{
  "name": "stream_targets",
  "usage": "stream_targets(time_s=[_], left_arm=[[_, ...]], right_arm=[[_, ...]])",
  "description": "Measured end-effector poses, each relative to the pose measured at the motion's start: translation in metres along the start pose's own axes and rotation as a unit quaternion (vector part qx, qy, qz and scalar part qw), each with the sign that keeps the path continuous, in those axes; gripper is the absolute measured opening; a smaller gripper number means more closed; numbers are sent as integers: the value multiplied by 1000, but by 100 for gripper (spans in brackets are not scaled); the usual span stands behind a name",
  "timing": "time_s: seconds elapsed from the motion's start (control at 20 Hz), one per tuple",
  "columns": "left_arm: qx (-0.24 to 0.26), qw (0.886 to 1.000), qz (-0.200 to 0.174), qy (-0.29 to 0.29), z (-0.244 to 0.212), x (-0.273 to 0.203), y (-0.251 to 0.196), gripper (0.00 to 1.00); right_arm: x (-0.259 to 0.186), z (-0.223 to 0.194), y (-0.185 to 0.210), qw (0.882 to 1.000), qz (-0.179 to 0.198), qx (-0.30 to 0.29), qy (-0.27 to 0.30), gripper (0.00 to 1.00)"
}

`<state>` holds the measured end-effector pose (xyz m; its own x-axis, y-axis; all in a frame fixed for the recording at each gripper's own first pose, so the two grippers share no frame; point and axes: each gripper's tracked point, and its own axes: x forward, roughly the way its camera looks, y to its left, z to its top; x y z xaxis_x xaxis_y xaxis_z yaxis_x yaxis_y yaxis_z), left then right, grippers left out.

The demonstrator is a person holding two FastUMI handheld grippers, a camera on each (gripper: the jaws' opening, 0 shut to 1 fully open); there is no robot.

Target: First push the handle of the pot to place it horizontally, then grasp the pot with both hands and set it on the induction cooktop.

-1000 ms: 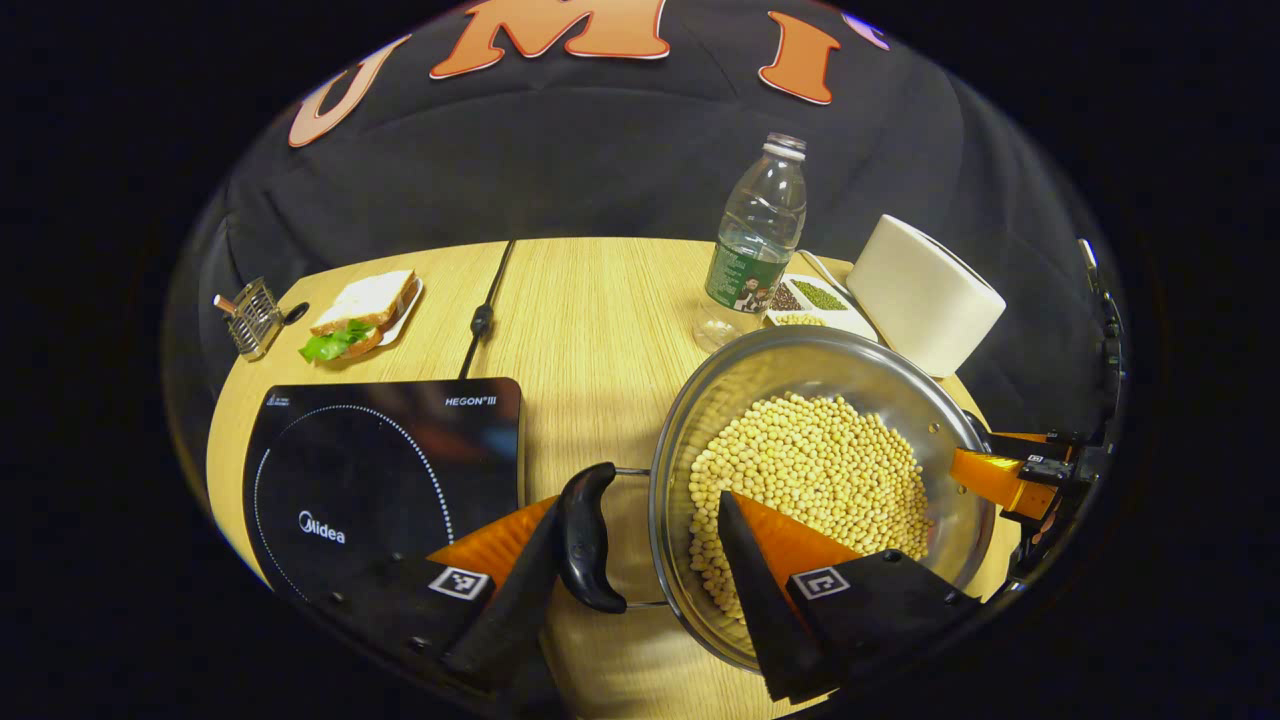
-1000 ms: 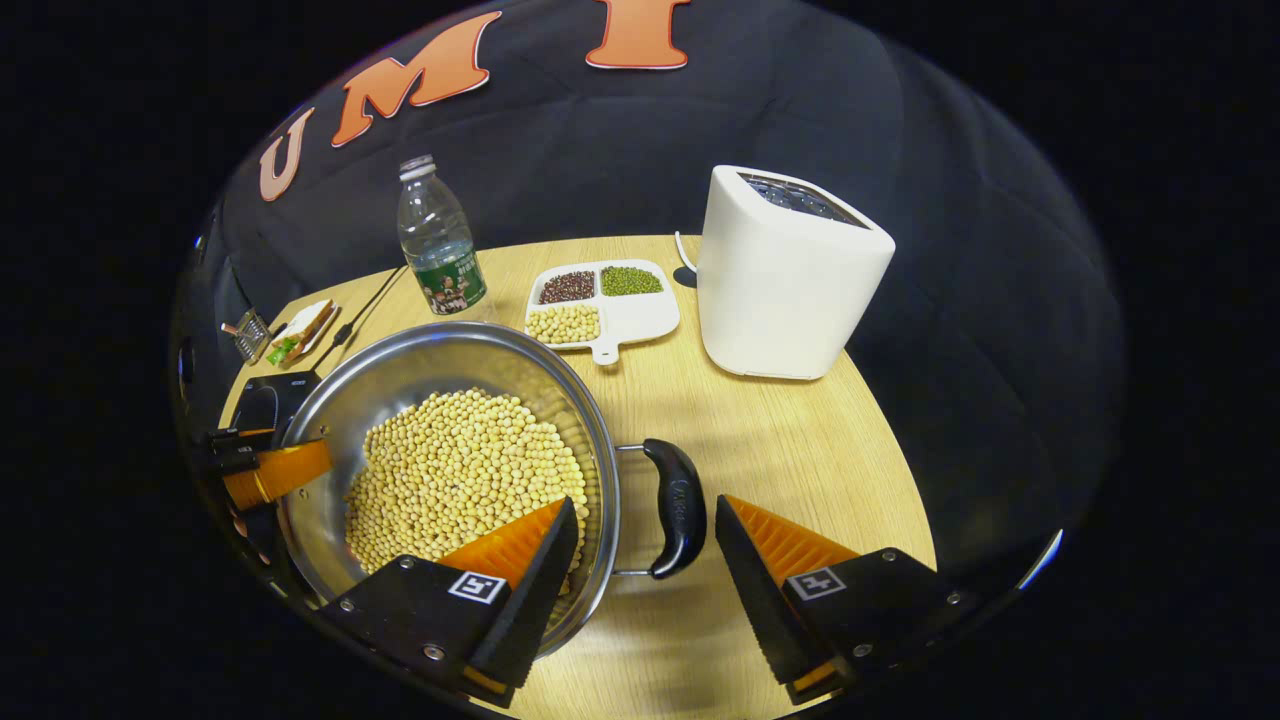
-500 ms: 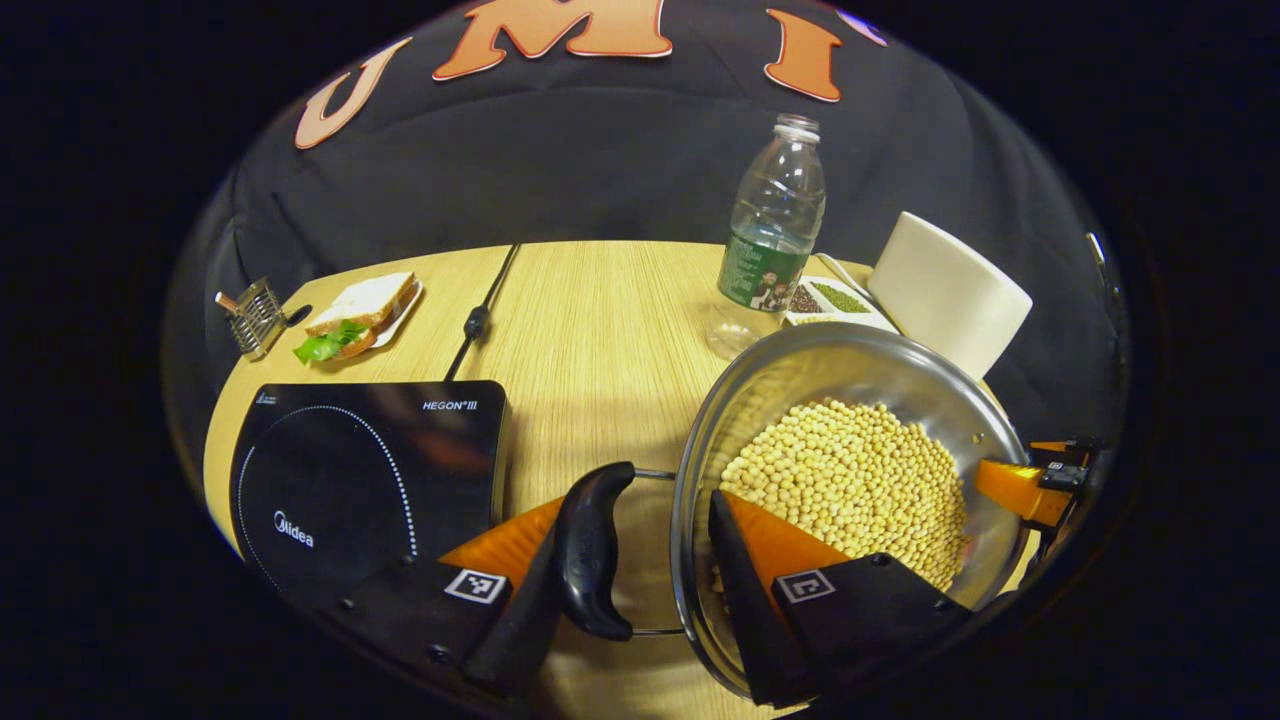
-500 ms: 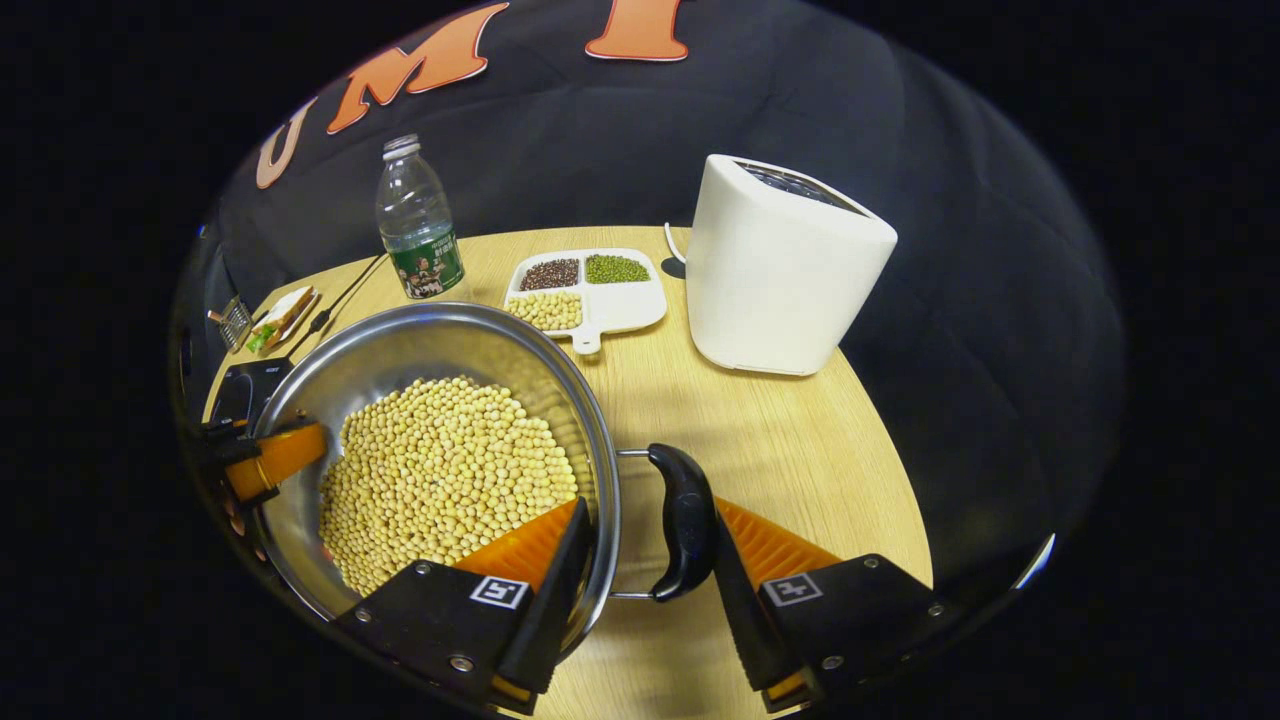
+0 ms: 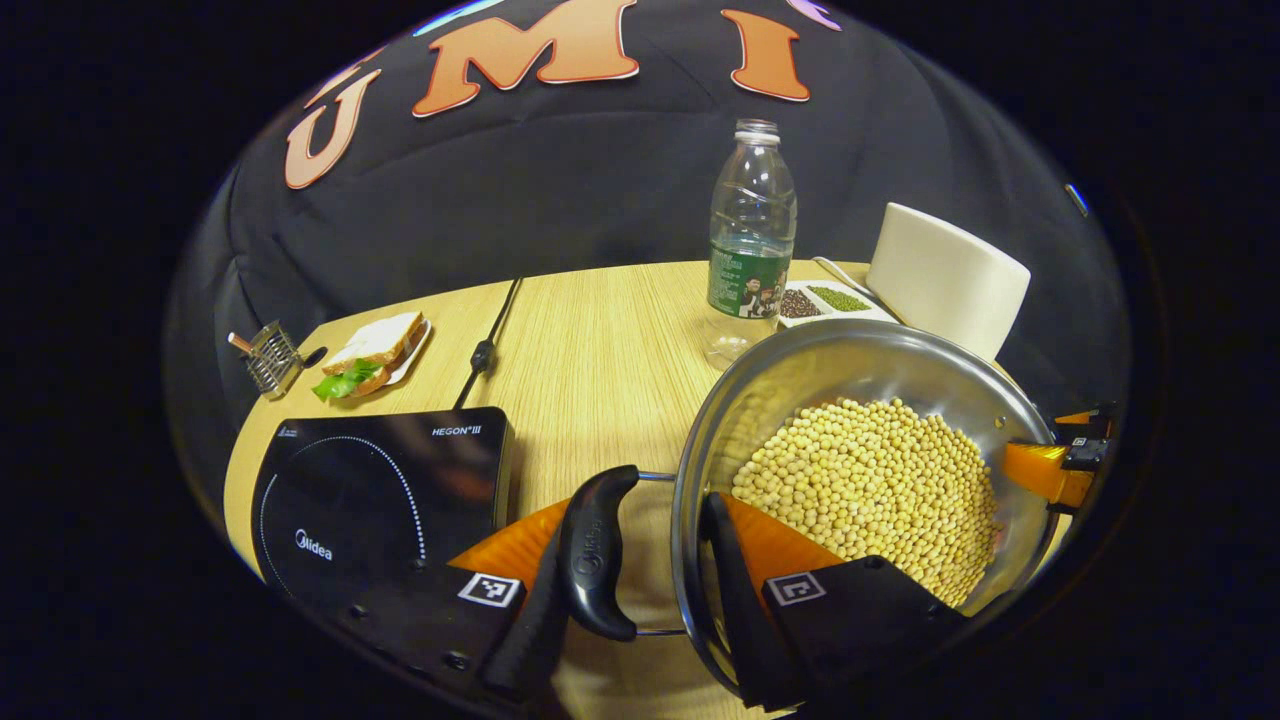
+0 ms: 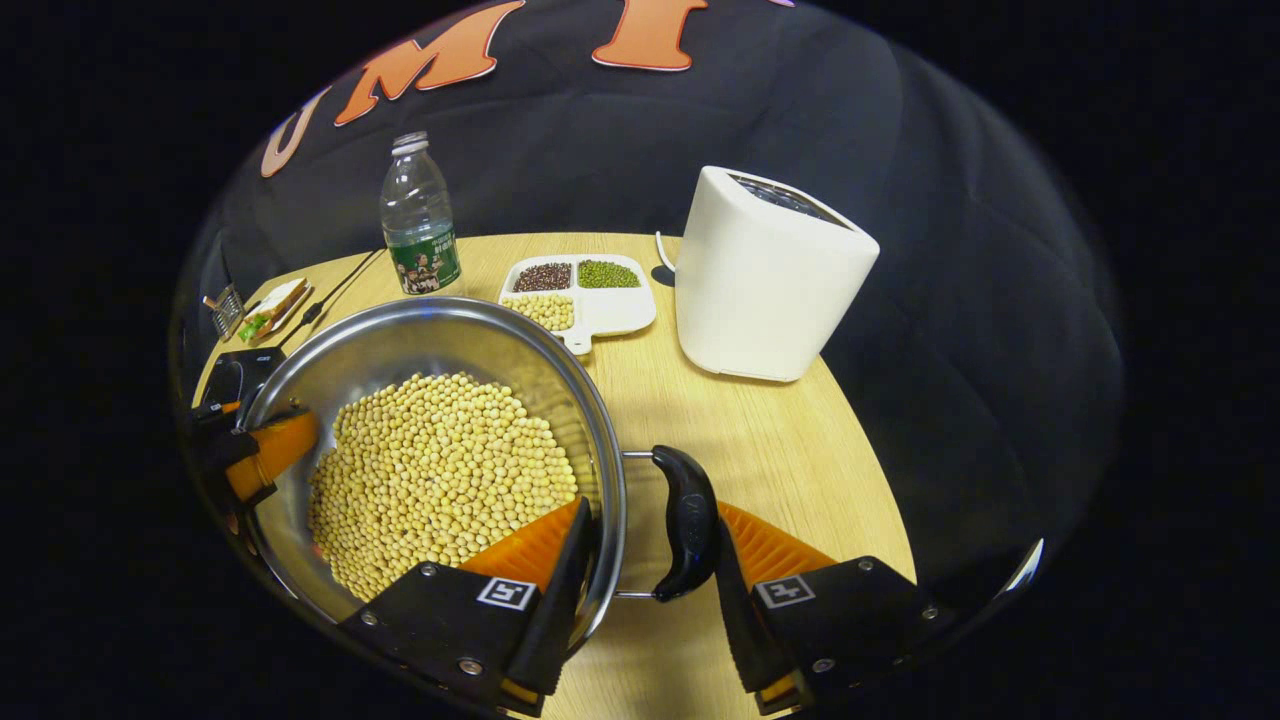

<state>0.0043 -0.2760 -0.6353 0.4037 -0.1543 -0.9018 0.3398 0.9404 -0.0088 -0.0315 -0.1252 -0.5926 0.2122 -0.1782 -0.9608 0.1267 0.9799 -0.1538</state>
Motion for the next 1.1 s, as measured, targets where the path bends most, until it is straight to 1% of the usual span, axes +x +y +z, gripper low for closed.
stream_targets(time_s=[0.05, 0.1, 0.15, 0.2, 0.3, 0.35, 0.4, 0.45, 0.5, 0.55, 0.6, 0.65, 0.7, 0.75, 0.8, 0.85, 0.95, 1.0, 1.05, 1.1], left_arm=[[2, 1000, 2, -6, 3, -6, 2, 75], [3, 1000, 5, -14, 7, -12, 4, 72], [5, 1000, 7, -22, 12, -18, 5, 73], [7, 999, 9, -30, 18, -26, 8, 75], [8, 999, 11, -45, 27, -39, 15, 75], [5, 999, 11, -48, 27, -45, 19, 72], [0, 999, 12, -51, 29, -51, 23, 74], [-1, 998, 14, -56, 31, -57, 29, 72], [-2, 998, 16, -59, 33, -64, 34, 72], [-6, 998, 18, -63, 34, -72, 37, 74], [-8, 998, 20, -66, 36, -77, 40, 72], [-10, 997, 22, -71, 39, -89, 48, 74], [-10, 997, 26, -77, 40, -98, 55, 72], [-13, 996, 29, -83, 42, -108, 61, 74], [-16, 996, 33, -84, 44, -116, 67, 72], [-20, 995, 37, -86, 43, -124, 75, 74], [-21, 994, 48, -95, 47, -141, 91, 74], [-20, 993, 53, -101, 50, -150, 98, 72], [-18, 992, 60, -105, 52, -159, 106, 74], [-18, 992, 65, -109, 53, -166, 115, 74]], right_arm=[[-3, 2, -1, 1000, -1, -1, -5, 66], [-7, 4, -2, 1000, 1, 3, -9, 66], [-11, 8, -2, 1000, 3, 7, -15, 62], [-19, 10, -3, 1000, 3, 9, -23, 65], [-37, 17, -1, 999, 3, 9, -39, 65], [-44, 21, 2, 999, 3, 11, -47, 65], [-51, 23, 5, 999, 3, 11, -49, 65], [-56, 24, 6, 998, 3, 10, -56, 65], [-64, 24, 11, 998, 3, 9, -59, 65], [-72, 25, 15, 998, 4, 8, -62, 65], [-80, 26, 19, 998, 6, 11, -66, 65], [-88, 25, 23, 997, 7, 13, -70, 65], [-96, 27, 28, 997, 9, 11, -76, 65], [-104, 29, 33, 997, 10, 10, -82, 65], [-111, 30, 39, 996, 12, 7, -86, 65], [-119, 32, 46, 996, 15, 7, -90, 65], [-132, 34, 58, 995, 22, 6, -97, 65], [-139, 34, 64, 995, 26, 5, -98, 61], [-144, 35, 71, 994, 30, 5, -101, 65], [-150, 38, 80, 994, 33, 4, -107, 65]])
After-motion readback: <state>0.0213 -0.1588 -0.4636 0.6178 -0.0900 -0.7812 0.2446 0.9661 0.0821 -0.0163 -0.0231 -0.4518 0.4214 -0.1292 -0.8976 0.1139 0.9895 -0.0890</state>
